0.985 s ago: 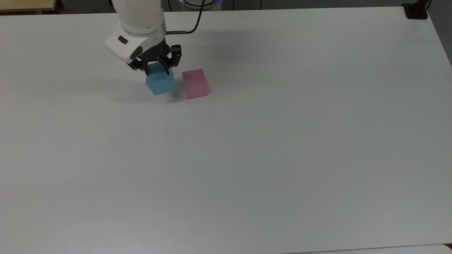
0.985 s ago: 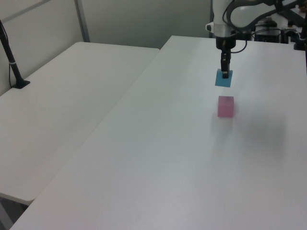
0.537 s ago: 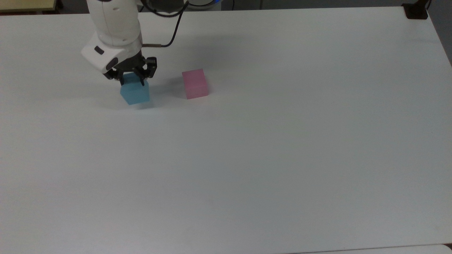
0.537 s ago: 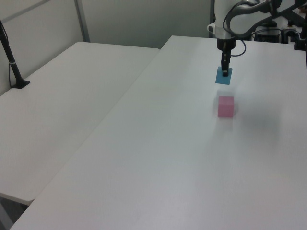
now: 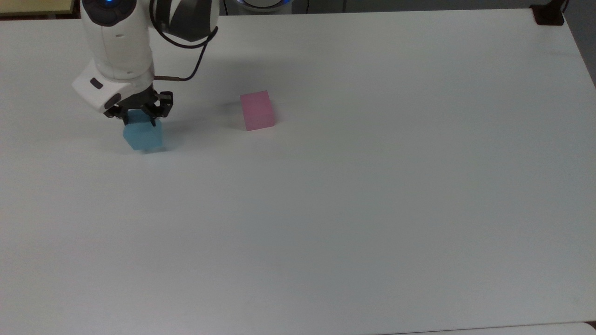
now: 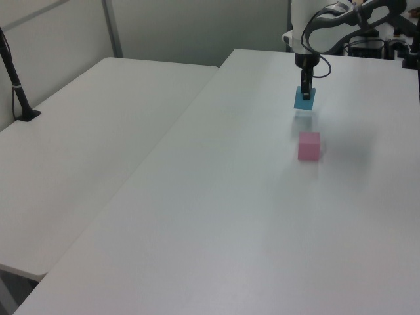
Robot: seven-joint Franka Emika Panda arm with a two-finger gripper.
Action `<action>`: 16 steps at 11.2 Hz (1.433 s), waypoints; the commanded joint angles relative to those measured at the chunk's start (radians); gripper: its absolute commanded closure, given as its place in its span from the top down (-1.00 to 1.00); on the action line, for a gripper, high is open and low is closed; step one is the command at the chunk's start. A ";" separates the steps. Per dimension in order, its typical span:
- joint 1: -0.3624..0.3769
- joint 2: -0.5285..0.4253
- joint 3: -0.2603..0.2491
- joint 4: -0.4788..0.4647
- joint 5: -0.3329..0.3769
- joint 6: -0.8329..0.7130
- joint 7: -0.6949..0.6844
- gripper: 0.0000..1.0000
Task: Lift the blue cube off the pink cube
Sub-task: 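Carry the light blue cube off the pink cube and lower it onto the table, then open the gripper and lift it away from the light blue cube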
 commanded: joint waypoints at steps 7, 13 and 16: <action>-0.016 -0.215 0.003 -0.329 -0.044 0.003 -0.055 0.46; -0.024 -0.251 0.005 -0.303 -0.022 -0.034 -0.040 1.00; -0.014 -0.302 0.002 -0.118 0.213 -0.370 -0.046 1.00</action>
